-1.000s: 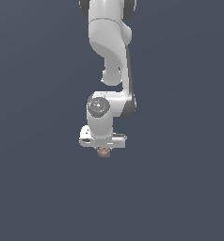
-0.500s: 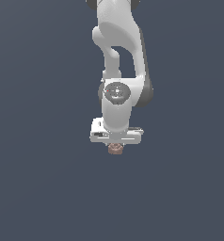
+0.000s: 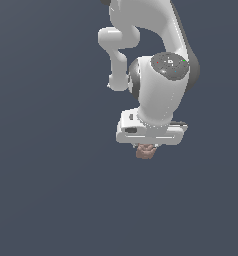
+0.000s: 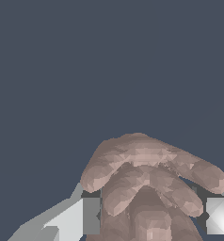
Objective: Pick up the object and move it to a goal position.
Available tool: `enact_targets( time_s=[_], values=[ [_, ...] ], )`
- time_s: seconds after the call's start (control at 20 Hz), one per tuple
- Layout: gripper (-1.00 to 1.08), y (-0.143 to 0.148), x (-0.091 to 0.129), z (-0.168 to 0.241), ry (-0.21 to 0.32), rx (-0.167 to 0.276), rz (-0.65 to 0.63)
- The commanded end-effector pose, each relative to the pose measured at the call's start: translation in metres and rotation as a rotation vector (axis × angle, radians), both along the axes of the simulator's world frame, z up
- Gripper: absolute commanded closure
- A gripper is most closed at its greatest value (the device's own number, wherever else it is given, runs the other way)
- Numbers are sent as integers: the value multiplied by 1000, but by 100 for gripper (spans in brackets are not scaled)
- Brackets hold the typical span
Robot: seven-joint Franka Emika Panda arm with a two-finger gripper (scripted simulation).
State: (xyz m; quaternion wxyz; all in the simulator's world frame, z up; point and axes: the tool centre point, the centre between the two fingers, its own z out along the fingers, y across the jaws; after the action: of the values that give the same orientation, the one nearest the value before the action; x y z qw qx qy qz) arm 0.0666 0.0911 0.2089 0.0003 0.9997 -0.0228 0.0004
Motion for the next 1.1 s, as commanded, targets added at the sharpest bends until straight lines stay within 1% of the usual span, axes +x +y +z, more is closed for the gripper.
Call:
enact_targets(
  time_s=[0.0,0.25,0.55,0.8,1.05],
  values=[
    [108,19,4,22,1,0,-1],
    [108,53,13,60,1,0,-1],
    [108,83,22,95,1,0,-1],
    [108,99,27,113,1,0,-1],
    [108,109,31,124,1,0,-1]
  ],
)
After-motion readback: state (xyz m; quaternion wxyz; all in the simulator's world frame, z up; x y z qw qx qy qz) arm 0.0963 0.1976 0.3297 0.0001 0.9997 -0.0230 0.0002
